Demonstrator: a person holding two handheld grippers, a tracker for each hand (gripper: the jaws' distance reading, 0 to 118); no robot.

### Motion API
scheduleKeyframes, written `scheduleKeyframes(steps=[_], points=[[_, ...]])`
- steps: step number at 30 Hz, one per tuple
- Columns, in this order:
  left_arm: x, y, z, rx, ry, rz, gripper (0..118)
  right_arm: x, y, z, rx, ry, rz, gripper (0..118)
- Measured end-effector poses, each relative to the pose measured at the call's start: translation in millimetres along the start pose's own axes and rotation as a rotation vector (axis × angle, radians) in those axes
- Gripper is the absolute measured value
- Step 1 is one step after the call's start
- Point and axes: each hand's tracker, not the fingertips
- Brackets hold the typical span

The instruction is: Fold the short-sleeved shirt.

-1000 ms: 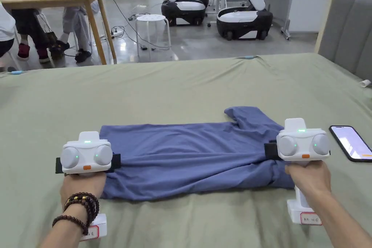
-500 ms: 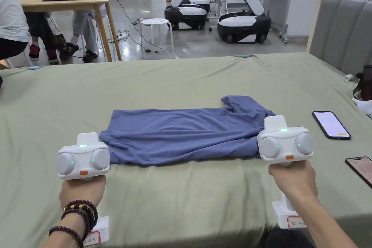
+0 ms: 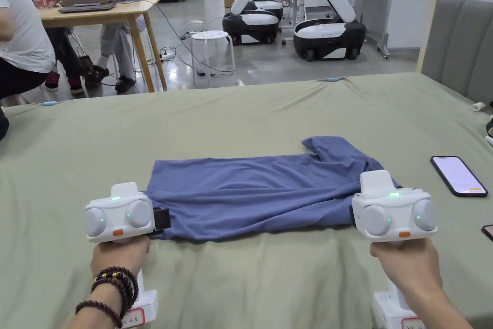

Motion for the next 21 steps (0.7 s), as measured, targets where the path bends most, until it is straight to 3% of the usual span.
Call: scheduleKeyframes(steps=[4, 8, 9, 10, 11, 12, 16, 19, 20, 21], points=[[10, 4, -28, -0.043, 0.000, -0.003, 83, 0, 1, -19, -0.017, 0.007, -0.004, 0], [15, -2, -54, -0.109, -0.028, -0.016, 62, 2, 2, -28, -0.026, 0.010, -0.006, 0], [16, -5, -55, -0.099, -0.026, -0.014, 44, 4, 3, -31, -0.030, 0.007, -0.007, 0], [17, -4, -51, -0.084, -0.019, -0.022, 7, 6, 3, -34, -0.033, 0.005, -0.007, 0], [20, -1, -47, -0.077, -0.046, -0.031, 3, 8, 3, -36, -0.036, 0.003, -0.008, 0], [23, 0, -44, -0.057, -0.094, -0.027, 3, 9, 4, -38, -0.041, -0.002, -0.011, 0], [40, -1, -42, -0.055, 0.006, -0.134, 3, 23, 6, -34, -0.049, -0.013, -0.040, 0], [38, 0, -34, -0.047, -0.017, -0.095, 3, 37, 12, -33, -0.039, -0.025, -0.060, 0], [36, 0, -32, -0.045, -0.025, -0.086, 3, 42, 15, -34, -0.039, -0.026, -0.071, 6], [35, 1, -30, -0.042, -0.027, -0.086, 3, 47, 18, -37, -0.042, -0.024, -0.082, 22]])
